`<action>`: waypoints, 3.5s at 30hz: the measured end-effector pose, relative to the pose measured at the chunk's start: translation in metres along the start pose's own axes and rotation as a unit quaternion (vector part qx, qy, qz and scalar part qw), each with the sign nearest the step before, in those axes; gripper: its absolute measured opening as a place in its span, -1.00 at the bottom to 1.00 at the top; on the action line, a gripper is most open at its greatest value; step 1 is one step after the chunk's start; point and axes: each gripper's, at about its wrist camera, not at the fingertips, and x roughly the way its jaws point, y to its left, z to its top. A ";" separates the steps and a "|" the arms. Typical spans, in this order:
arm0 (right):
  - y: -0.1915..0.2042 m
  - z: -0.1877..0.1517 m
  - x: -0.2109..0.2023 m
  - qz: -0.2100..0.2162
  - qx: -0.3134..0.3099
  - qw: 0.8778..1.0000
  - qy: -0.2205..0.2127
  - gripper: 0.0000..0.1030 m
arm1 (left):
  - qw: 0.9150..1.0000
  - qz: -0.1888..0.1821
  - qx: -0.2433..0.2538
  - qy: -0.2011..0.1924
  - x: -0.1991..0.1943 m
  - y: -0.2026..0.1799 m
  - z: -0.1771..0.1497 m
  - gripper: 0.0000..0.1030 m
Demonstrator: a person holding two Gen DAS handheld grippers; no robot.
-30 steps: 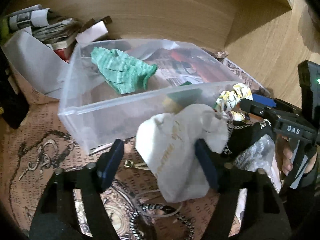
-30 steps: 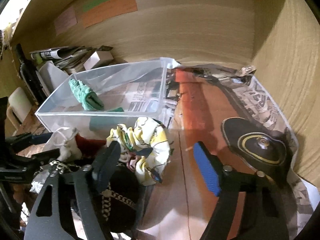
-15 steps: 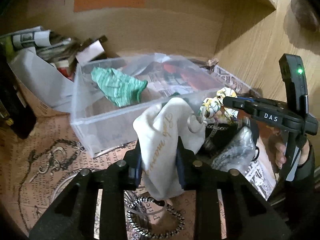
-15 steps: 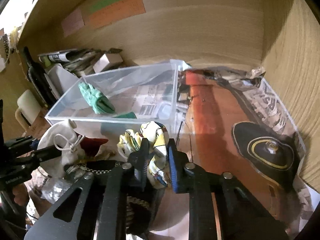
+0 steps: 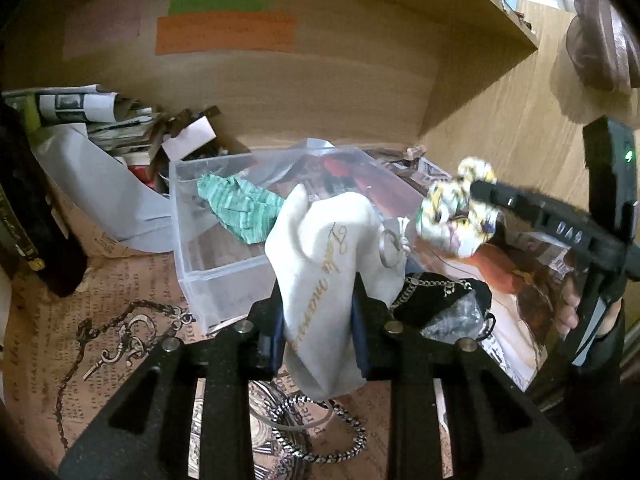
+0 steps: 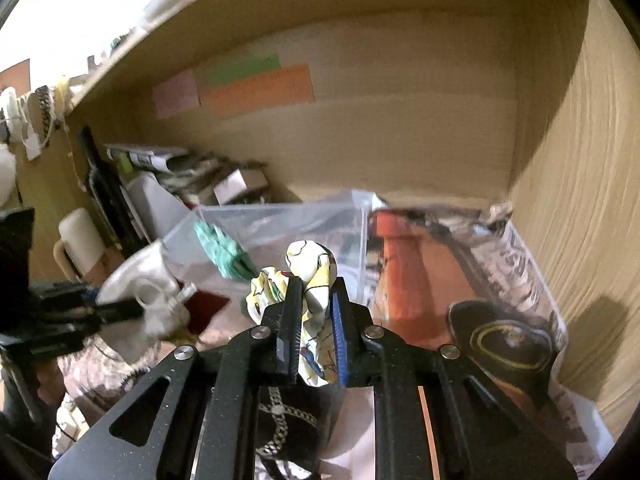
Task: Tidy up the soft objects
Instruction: 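Release white bag into clear box with left tool while right tool drops scrunchie, then grasp red felt pouch with left tool while right tool grasps black chain fabric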
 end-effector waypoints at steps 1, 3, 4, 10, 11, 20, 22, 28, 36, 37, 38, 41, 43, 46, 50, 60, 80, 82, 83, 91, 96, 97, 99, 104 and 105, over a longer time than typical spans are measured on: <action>0.002 0.003 -0.001 0.002 -0.002 1.000 -0.005 -0.76 | 1.000 -0.002 0.002 0.002 0.002 -0.001 0.000 -0.47; 0.007 0.006 0.000 0.005 -0.008 1.000 -0.011 -0.76 | 1.000 -0.012 0.003 0.010 0.008 -0.002 0.000 -0.47; 0.012 0.009 0.004 0.008 -0.013 1.000 -0.010 -0.76 | 1.000 -0.016 0.002 0.015 0.011 -0.002 -0.001 -0.47; 0.033 0.002 0.032 0.028 -0.046 0.998 0.027 -0.76 | 0.999 -0.028 0.004 0.023 0.020 -0.007 0.000 -0.46; 0.036 -0.001 0.037 0.030 -0.052 0.998 0.035 -0.76 | 0.999 -0.026 0.004 0.021 0.020 -0.006 0.000 -0.46; 0.040 -0.013 0.051 0.029 -0.062 0.995 0.067 -0.76 | 1.000 -0.011 -0.012 0.013 0.013 0.010 0.000 -0.43; 0.038 -0.014 0.051 0.027 -0.060 0.996 0.068 -0.76 | 1.000 -0.006 -0.019 0.007 0.008 0.016 0.001 -0.43; 0.036 0.000 0.033 0.029 -0.058 0.997 0.040 -0.76 | 0.999 0.016 -0.031 -0.020 -0.010 0.030 0.016 -0.43; 0.031 0.037 0.014 0.005 -0.052 0.998 -0.024 -0.76 | 0.995 0.055 -0.018 -0.076 -0.023 0.036 0.053 -0.43; 0.030 0.040 0.015 0.001 -0.052 0.998 -0.028 -0.76 | 0.995 0.064 -0.012 -0.082 -0.021 0.036 0.059 -0.43; 0.029 0.042 0.017 0.000 -0.051 0.998 -0.029 -0.76 | 0.994 0.069 -0.009 -0.084 -0.018 0.036 0.062 -0.43; 0.028 0.050 0.028 -0.009 -0.055 0.998 -0.028 -0.76 | 0.993 0.086 0.001 -0.083 -0.003 0.037 0.074 -0.43; 0.028 0.052 0.039 -0.012 -0.058 0.998 -0.016 -0.76 | 0.993 0.092 0.006 -0.075 0.012 0.040 0.078 -0.43; 0.025 0.051 0.058 -0.013 -0.060 0.998 0.011 -0.76 | 0.994 0.097 0.008 -0.055 0.033 0.043 0.080 -0.43; 0.017 0.048 0.084 -0.013 -0.062 0.997 0.046 -0.76 | 0.996 0.087 0.003 -0.010 0.065 0.051 0.077 -0.43; 0.002 0.035 0.129 -0.035 -0.069 0.991 0.112 -0.75 | 0.995 0.091 0.013 0.039 0.099 0.054 0.065 -0.40; 0.025 0.051 0.069 -0.036 -0.087 0.995 0.036 0.28 | 0.996 0.084 0.020 -0.029 0.035 0.040 0.066 0.36; 0.026 0.048 0.055 -0.032 -0.083 0.996 0.027 0.29 | 0.996 0.082 0.021 -0.038 0.025 0.036 0.064 0.44; 0.026 0.045 0.049 -0.031 -0.081 0.996 0.025 0.29 | 0.995 0.081 0.023 -0.044 0.018 0.034 0.061 0.47; 0.018 0.014 0.014 -0.022 -0.047 0.998 0.022 0.30 | 0.996 0.070 0.025 -0.048 -0.008 0.025 0.032 0.63; 0.010 -0.011 0.001 -0.025 -0.023 0.999 0.038 0.30 | 0.997 0.066 0.015 -0.027 -0.006 0.024 0.009 0.63; 0.009 -0.016 0.000 -0.026 -0.017 0.999 0.043 0.30 | 0.998 0.064 0.012 -0.020 -0.004 0.024 0.003 0.63; 0.005 -0.025 -0.003 -0.024 -0.004 0.998 0.051 0.30 | 0.998 0.061 0.002 -0.006 0.002 0.025 -0.007 0.63; 0.002 -0.045 -0.010 -0.011 0.023 0.997 0.066 0.30 | 0.998 0.051 -0.016 0.024 0.019 0.026 -0.026 0.58; 0.003 -0.048 -0.012 -0.011 0.024 0.997 0.067 0.30 | 0.998 0.051 -0.019 0.028 0.022 0.026 -0.027 0.50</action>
